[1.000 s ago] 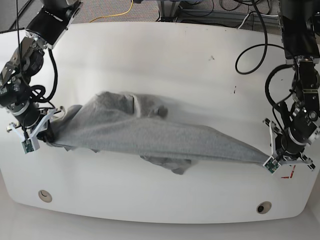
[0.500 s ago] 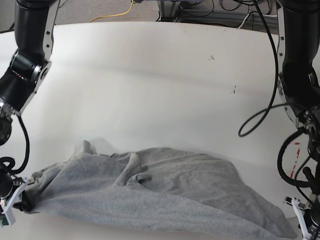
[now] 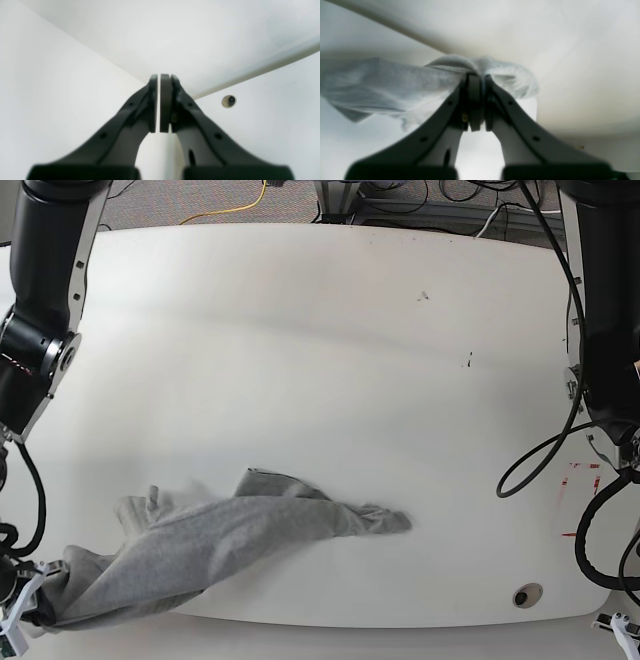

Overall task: Layout the t-shirt on the table in an organized manner, then fold the t-shirt properly
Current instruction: 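Lift the shirt with both grippers and stretch it apart between them, then lay the shirt down and move the left gripper to grasp its middle, then drag the shirt fabric with the left gripper toward the right gripper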

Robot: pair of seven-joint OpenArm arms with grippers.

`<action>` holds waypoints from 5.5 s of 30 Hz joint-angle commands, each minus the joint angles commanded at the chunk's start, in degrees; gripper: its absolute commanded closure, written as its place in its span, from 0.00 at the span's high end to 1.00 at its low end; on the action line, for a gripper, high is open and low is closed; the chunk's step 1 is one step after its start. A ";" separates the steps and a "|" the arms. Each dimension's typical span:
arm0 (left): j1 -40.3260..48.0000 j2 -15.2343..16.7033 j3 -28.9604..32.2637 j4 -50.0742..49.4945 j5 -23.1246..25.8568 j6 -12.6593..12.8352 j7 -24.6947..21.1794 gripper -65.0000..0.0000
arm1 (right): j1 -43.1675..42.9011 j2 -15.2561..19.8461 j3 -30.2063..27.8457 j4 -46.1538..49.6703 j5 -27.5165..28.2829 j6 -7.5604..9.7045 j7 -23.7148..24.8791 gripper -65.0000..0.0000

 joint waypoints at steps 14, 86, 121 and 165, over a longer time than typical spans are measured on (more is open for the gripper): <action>22.59 4.22 -5.01 0.18 -3.96 0.00 0.00 0.01 | -23.47 -6.68 9.58 11.52 0.00 0.00 0.09 0.00; 31.47 30.67 16.18 -64.18 -15.56 36.70 -60.13 0.62 | -37.98 -12.31 13.19 16.44 -0.09 0.00 3.52 0.00; 16.79 30.67 41.67 -88.53 -44.31 40.31 -79.38 0.62 | -37.45 -15.74 9.85 16.35 -0.09 0.00 3.16 0.00; 22.59 30.07 41.49 -75.16 -46.59 40.31 -73.41 0.62 | -71.74 -24.26 1.23 26.29 -0.09 0.00 3.43 0.00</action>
